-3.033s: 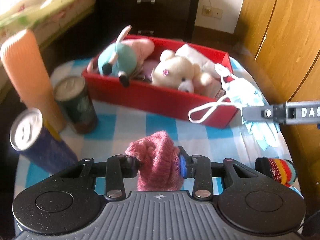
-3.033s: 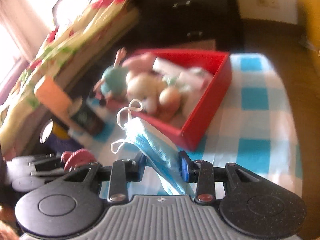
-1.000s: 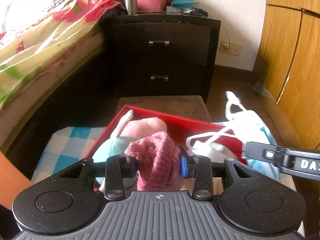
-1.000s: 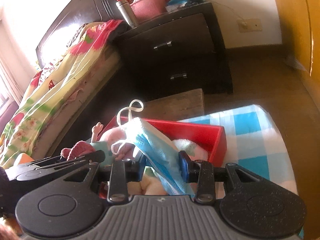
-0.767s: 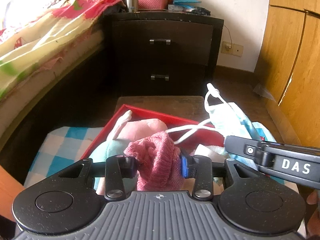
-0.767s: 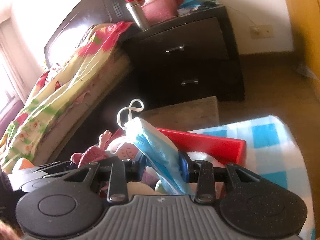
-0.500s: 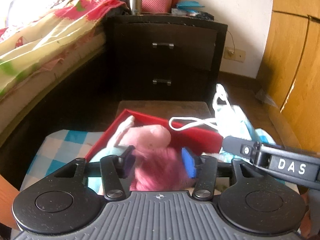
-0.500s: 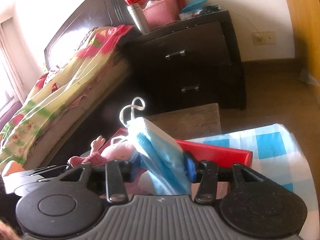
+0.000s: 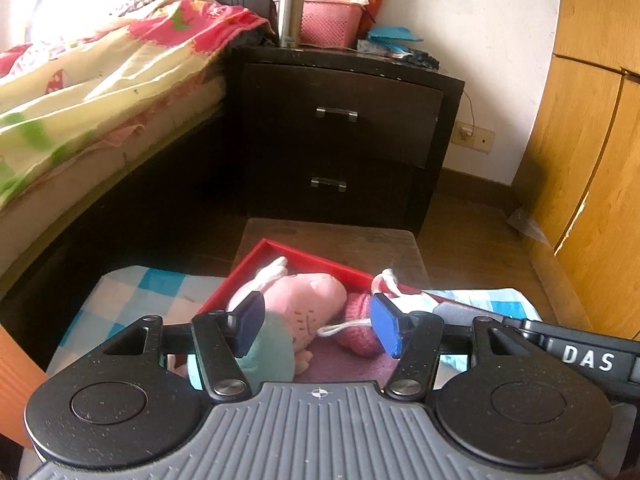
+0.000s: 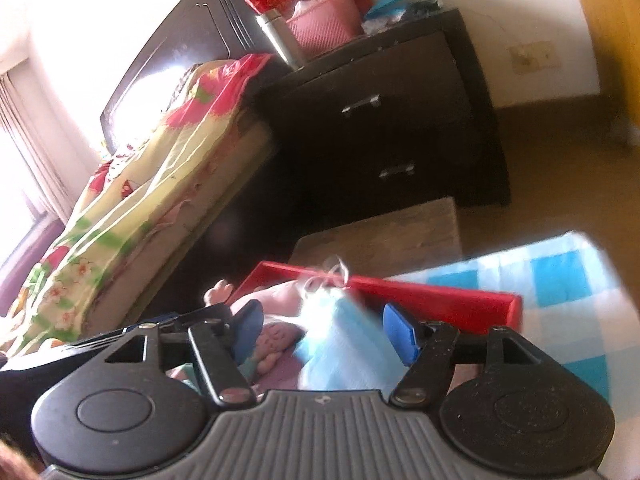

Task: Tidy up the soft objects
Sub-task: 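Open both tools to drop the hat and mask into the red box, then withdraw both tools from the red box toward the rainbow striped sock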

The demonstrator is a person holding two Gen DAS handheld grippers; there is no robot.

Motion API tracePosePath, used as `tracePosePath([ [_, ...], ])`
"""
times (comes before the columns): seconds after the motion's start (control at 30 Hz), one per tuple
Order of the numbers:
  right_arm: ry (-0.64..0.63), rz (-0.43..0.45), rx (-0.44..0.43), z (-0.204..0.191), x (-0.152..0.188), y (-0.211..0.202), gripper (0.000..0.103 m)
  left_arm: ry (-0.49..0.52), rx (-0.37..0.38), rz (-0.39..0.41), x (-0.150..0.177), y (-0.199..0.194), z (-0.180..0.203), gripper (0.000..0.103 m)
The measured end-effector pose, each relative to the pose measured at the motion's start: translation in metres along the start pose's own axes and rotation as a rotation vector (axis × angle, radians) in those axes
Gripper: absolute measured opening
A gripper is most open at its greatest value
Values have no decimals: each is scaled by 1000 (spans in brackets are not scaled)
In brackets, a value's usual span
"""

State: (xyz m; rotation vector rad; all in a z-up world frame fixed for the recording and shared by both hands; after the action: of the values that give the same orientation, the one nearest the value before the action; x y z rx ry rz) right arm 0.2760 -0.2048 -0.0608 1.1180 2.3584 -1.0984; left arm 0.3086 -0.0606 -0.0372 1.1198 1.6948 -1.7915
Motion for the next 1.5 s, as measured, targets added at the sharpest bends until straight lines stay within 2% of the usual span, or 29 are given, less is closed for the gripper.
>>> tracePosePath([
  [0.07,39,-24,-41,-2,2,2,47,-12,1,3,-1,-1,-2,59],
  [0.13,51,-29,-43,-2,3,3,47,-3,5,-2,-1,-1,-1,59],
  [0.27,9,-7,13,2,2,-2,47,28,2,-24,4,-1,5,59],
  [0.43,20,2,54,10,-2,-18,48,65,21,-50,11,-9,21,60],
  [0.53,6,-8,78,10,1,-29,48,98,30,-57,15,-17,32,64],
  [0.73,-4,-3,122,23,10,-62,48,152,90,-78,29,-32,61,64],
  [0.9,6,-10,160,41,20,-91,48,199,142,-125,54,-41,86,64],
  [1.1,34,-25,199,65,46,-127,48,273,219,-196,93,-55,123,63],
  [1.23,70,-38,218,79,71,-153,48,309,268,-216,111,-67,144,63],
  [1.5,94,-29,257,94,105,-187,48,321,301,-217,125,-84,159,63],
])
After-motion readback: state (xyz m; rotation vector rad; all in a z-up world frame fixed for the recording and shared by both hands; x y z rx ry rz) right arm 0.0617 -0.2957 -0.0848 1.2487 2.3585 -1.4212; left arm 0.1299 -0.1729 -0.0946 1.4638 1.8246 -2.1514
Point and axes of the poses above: each gripper's, at about its wrist camera, not at the fingertips, and y roughly the way its jaws point, z to its right, x to its underside, the point moved 9 cm from there along y, roughly the way its jaws point, and after that the axes turned 12 degrees about y, right-handed, at the moved point
